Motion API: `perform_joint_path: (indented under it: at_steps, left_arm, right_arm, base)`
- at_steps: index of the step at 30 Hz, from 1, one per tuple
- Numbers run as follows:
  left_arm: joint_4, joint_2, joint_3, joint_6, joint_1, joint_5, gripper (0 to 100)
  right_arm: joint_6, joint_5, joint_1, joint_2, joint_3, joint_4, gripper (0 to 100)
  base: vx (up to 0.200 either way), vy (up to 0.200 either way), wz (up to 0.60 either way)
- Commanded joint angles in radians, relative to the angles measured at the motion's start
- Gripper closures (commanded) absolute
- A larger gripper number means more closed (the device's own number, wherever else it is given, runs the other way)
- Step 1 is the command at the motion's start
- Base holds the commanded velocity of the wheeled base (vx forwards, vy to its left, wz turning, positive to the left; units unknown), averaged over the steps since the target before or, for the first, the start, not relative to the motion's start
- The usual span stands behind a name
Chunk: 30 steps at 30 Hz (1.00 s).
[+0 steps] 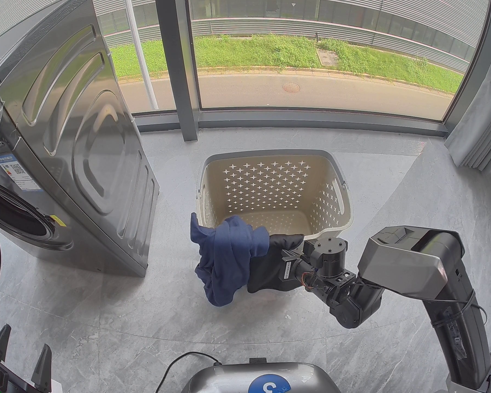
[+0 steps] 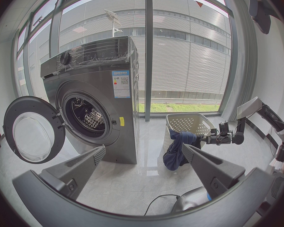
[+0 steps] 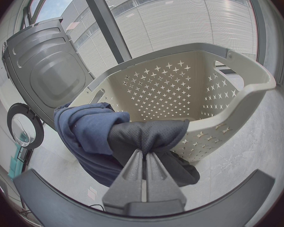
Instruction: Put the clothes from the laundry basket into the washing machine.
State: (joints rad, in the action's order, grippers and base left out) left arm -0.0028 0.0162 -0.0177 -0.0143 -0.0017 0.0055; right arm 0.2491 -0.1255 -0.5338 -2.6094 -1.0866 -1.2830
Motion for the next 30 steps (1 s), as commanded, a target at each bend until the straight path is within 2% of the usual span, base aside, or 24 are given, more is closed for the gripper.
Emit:
perform_joint_path:
  at_steps: [1, 9, 13, 17, 19, 23, 30]
  left_arm:
    - [0.0, -0.016, 0.018, -0.001, 0.0, 0.001, 0]
    - [0.0, -0.016, 0.018, 0.0, 0.0, 0.001, 0]
    - [0.0, -0.016, 0.018, -0.001, 0.0, 0.001, 0]
    - [0.0, -0.016, 0.018, -0.003, 0.0, 0.002, 0]
    - [0.0, -0.016, 0.018, -0.003, 0.0, 0.001, 0]
    - [0.0, -0.016, 0.018, -0.004, 0.0, 0.001, 0]
    - [0.001, -0.016, 0.016, -0.009, -0.001, 0.001, 0]
  right_arm:
    - [-0.001, 0.001, -0.006, 0.092, 0.116, -0.035, 100]
    - [0.001, 0.003, -0.014, 0.39, 0.367, -0.085, 100]
    - [0.015, 0.003, -0.031, 0.574, 0.439, -0.082, 100]
    - [0.079, 0.001, -0.094, 0.773, 0.455, -0.032, 100]
    - [0.096, 0.0, -0.123, 0.854, 0.456, 0.021, 100]
    - [0.096, -0.002, -0.161, 0.994, 0.458, 0.091, 100]
    - [0.05, -0.008, -0.167, 1.124, 0.539, 0.139, 100]
  base:
    - [0.0, 0.0, 0.0]
    - [0.0, 0.0, 0.0]
    - [0.0, 0.0, 0.0]
    - [0.0, 0.0, 0.0]
    - [0.0, 0.0, 0.0]
    - [0.0, 0.0, 0.0]
    - [0.0, 0.0, 0.0]
